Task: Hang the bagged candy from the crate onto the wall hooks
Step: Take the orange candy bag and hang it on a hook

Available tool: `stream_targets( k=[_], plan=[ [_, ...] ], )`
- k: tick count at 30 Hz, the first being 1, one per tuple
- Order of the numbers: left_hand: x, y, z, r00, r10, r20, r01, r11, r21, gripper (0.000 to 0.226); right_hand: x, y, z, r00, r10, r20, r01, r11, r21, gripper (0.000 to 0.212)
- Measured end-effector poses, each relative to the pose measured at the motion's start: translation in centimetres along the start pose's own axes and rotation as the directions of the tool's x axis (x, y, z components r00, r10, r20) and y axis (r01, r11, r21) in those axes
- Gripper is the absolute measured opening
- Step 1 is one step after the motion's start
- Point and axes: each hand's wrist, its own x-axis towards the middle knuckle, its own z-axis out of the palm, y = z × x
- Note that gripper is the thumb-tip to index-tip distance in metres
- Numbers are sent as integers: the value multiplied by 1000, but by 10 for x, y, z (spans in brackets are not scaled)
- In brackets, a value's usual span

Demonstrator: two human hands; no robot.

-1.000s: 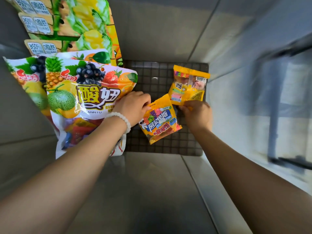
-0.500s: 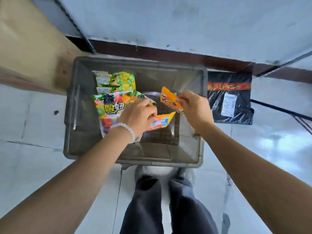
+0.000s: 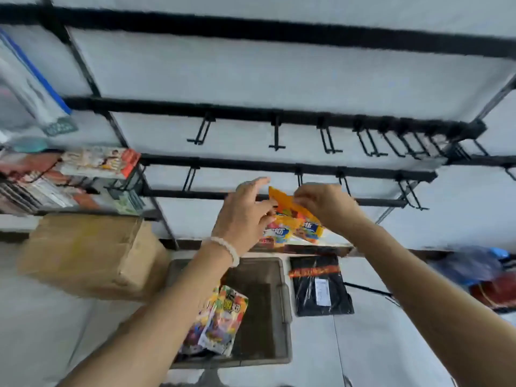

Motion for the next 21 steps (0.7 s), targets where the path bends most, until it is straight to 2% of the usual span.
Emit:
stream_targets(
  k=[3,9,15,18,21],
  plan=[
    [40,27,-44,995,63,-82,-62,998,21,7,-7,-29,-64,988,-114,-105,110,993,-34,10],
    [98,88,-103,973,157,-170,-141,985,102,10,-30,-55,-164,954,-261,-145,245,962,-117,12],
    [151,159,-132,943,190,-274,-155,977,143,11,-54,-29,-249,906,-334,-259,325,943,-78,14],
    [177,199,-140,925,199,-323,-151,974,166,13,-64,-6,-291,908,-322,-269,308,947,-96,14],
    [203,233,-146,905,220,-365,-163,970,180,11,-70,13,-334,890,-311,-333,315,948,-42,13]
  ],
)
